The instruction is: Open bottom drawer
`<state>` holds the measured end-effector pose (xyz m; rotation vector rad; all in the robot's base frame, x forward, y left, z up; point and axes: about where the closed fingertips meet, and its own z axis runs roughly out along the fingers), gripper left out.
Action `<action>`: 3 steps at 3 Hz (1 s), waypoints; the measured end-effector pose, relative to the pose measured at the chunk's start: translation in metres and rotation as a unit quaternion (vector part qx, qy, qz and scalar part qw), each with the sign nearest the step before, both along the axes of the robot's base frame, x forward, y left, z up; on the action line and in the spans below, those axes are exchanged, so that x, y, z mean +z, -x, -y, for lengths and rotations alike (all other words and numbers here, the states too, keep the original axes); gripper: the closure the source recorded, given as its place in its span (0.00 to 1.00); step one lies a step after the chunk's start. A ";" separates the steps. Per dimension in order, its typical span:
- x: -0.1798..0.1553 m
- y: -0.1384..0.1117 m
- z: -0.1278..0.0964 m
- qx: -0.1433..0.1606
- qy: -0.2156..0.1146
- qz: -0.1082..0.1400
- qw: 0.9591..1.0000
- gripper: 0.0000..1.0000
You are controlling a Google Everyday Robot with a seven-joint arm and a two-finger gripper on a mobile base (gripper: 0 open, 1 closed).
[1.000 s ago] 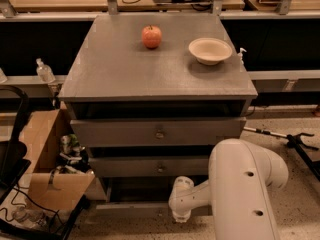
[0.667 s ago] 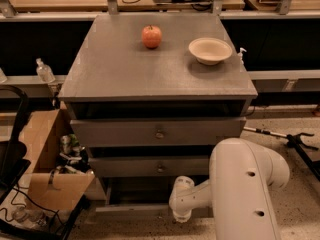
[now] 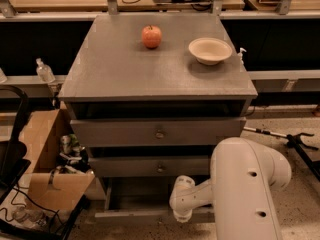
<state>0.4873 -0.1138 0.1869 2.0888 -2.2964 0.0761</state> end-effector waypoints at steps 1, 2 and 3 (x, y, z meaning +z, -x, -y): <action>0.000 0.000 0.000 0.000 0.000 0.000 1.000 1.00; 0.001 0.000 0.000 0.000 0.000 0.000 1.000 1.00; 0.002 0.023 0.004 -0.018 0.008 -0.016 1.000 1.00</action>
Offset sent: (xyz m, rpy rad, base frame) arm -0.3225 -0.0410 0.0322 -0.1886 0.4595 -0.5248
